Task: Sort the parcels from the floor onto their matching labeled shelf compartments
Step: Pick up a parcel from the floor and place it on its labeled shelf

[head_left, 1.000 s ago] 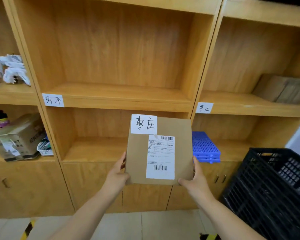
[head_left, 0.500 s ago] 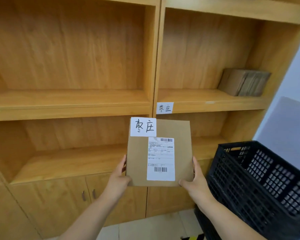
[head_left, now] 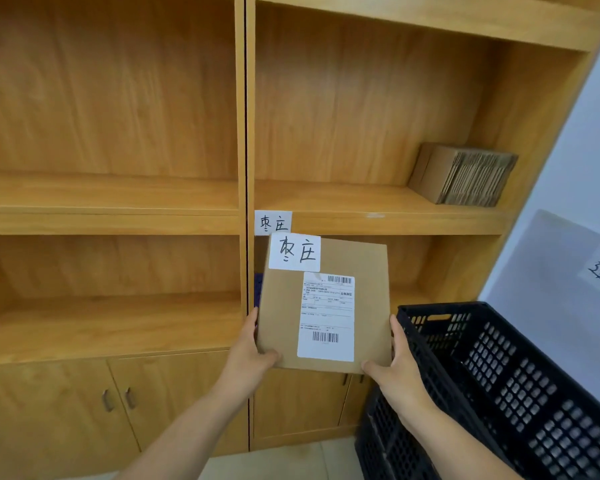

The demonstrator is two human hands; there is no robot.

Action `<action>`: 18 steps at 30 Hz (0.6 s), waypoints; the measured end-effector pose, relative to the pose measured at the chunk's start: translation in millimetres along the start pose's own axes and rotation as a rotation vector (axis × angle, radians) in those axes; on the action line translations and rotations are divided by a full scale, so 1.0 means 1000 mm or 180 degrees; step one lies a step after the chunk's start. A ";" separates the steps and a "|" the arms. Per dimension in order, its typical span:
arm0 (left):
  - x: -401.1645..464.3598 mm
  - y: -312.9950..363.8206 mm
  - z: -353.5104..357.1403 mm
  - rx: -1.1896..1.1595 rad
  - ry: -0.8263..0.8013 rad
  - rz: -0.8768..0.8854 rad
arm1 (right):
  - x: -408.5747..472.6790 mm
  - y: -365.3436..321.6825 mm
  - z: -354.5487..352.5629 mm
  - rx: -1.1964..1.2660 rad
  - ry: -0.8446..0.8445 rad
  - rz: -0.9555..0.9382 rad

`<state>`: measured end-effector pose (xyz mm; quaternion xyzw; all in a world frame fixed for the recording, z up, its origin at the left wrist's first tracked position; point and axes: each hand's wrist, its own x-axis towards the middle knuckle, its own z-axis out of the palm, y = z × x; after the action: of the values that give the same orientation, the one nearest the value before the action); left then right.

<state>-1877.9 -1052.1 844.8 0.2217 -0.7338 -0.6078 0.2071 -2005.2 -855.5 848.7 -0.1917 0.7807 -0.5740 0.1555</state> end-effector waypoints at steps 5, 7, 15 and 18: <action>0.042 0.011 0.009 0.0529 0.0067 0.0176 | 0.038 -0.012 -0.010 0.0061 0.0044 -0.0164; 0.061 0.015 0.010 0.0542 0.0100 0.0256 | 0.058 -0.019 -0.011 0.0058 0.0055 -0.0245; 0.139 0.063 0.007 0.1219 0.0462 0.0992 | 0.147 -0.076 -0.016 -0.0140 0.0180 -0.0730; 0.175 0.079 0.003 0.1500 0.0484 0.1131 | 0.181 -0.096 -0.018 -0.0151 0.0278 -0.0871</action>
<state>-2028.0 -1137.9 928.5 0.1767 -0.8643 -0.3567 0.3074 -2160.4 -953.0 941.8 -0.2749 0.7666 -0.5791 0.0370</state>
